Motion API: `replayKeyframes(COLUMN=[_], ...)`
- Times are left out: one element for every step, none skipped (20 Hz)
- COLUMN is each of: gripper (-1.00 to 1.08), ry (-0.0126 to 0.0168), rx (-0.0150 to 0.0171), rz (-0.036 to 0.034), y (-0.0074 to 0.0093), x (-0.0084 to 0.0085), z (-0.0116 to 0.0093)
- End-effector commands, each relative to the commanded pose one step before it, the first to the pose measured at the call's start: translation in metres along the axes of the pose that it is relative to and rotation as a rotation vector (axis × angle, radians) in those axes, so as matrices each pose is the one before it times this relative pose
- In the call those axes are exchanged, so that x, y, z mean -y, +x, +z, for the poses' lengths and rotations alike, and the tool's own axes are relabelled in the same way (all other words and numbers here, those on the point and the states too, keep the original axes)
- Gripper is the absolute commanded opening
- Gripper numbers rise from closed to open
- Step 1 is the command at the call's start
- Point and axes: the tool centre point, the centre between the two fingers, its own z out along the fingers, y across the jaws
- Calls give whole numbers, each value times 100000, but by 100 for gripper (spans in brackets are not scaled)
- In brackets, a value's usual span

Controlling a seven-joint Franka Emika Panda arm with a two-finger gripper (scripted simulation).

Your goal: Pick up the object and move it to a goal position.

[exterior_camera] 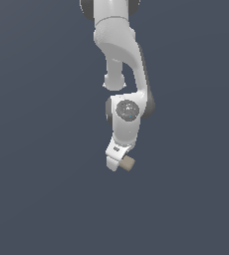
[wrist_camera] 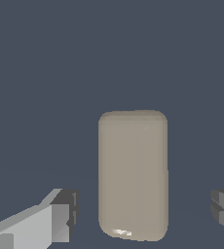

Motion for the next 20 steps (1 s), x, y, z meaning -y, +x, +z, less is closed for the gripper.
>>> replayKeyframes(gripper=[100,100,100,100,100,100,100,100,100,100,100,100,100,100,100,100,100,100,-100,-100], ry=[-3,0,0,0,-5,0,-4,-4,-4,-4,-4,-3,0,-4,0,0,0,0,0,0], rx=[0,0,0,0,0,0,1,1,1,0,0,-1,0,-5,0,0,0,0,0,0], rz=[-20,0,0,0,-69,0,-69,-69,-69,-69,-69,-49,0,-48,0,0,0,0,0,0], y=[5,-2,-7,-13,19,-24,7,0,-6,-9,-2,-3,-18,20,7,18,23,11,0,0], x=[3,-1,-3,-4,21,-6,20,20,20,19,18,8,-14,-2,-25,-29,-28,-12,0,0], z=[0,39,116,193,267,345,418,492,563,603,531,448,366,280,201,122,51,8,0,0])
